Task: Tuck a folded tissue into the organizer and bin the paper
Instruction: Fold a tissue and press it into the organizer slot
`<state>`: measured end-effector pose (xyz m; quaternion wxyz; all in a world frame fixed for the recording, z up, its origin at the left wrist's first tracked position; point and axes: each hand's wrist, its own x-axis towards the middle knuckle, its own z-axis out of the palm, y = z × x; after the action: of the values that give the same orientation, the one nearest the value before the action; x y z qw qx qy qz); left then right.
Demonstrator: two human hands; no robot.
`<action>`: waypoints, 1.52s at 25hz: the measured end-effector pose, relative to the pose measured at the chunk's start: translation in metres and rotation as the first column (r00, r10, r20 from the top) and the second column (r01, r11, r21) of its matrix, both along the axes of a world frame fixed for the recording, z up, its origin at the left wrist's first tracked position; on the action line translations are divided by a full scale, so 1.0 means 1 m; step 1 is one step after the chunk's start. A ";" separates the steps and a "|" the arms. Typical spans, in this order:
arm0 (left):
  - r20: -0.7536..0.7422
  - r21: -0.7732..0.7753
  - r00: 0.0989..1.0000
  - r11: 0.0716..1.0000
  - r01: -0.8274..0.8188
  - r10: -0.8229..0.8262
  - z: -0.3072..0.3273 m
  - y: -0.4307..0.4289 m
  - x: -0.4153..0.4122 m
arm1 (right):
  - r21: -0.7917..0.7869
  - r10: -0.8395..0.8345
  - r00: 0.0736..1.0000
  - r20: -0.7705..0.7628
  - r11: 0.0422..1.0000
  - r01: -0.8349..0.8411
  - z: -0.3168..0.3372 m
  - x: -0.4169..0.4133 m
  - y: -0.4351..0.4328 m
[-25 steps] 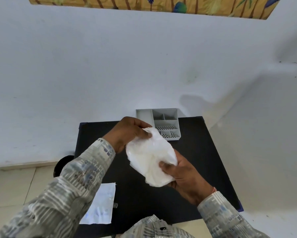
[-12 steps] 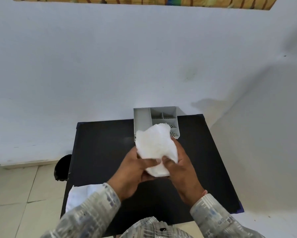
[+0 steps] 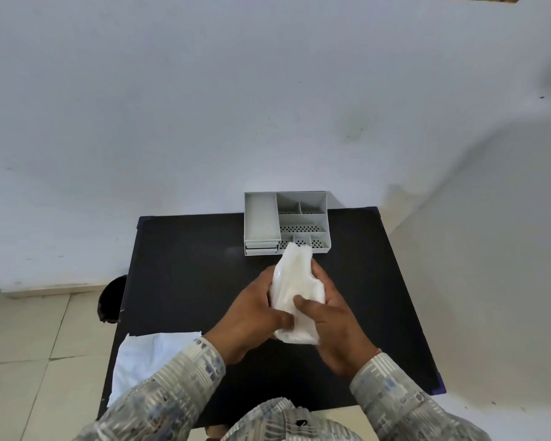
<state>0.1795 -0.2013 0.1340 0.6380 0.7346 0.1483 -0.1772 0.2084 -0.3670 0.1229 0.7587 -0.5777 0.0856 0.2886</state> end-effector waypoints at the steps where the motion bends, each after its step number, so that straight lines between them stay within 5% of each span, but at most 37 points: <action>1: -0.001 0.064 1.000 0.998 -0.019 0.019 0.000 -0.014 0.007 | -0.098 0.027 0.998 0.060 0.995 -0.021 -0.006 0.007 -0.010; 5: 0.022 0.258 0.986 0.951 -0.167 0.167 0.003 -0.031 0.022 | -0.245 0.011 0.995 0.100 0.969 0.014 -0.016 0.018 -0.024; 9: -0.123 -0.039 0.886 0.890 -0.455 0.448 -0.007 -0.014 0.045 | -0.038 -0.123 0.989 -0.079 0.992 0.120 -0.009 0.042 -0.036; 14: -0.446 -0.248 0.668 0.635 -0.731 0.595 -0.091 -0.002 0.109 | -0.002 -0.076 0.986 -0.149 0.997 0.077 -0.019 0.084 -0.058; 17: -0.570 -0.277 0.538 0.471 -0.838 0.622 -0.137 0.006 0.150 | -0.021 -0.079 0.982 -0.170 0.997 0.077 -0.037 0.103 -0.058; 23: -0.661 -0.322 0.428 0.282 -0.904 0.617 -0.185 0.018 0.179 | -0.025 -0.077 0.977 -0.200 0.997 0.073 -0.061 0.115 -0.055; 38: -0.647 -0.140 0.497 0.551 -0.823 0.578 -0.215 0.000 0.080 | -0.079 -0.088 0.961 -0.261 0.994 0.069 -0.105 0.087 -0.021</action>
<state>0.2597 -0.2017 -0.0805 0.7298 0.3617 0.5683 -0.1166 0.2953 -0.3877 0.0175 0.7308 -0.5561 0.2189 0.3298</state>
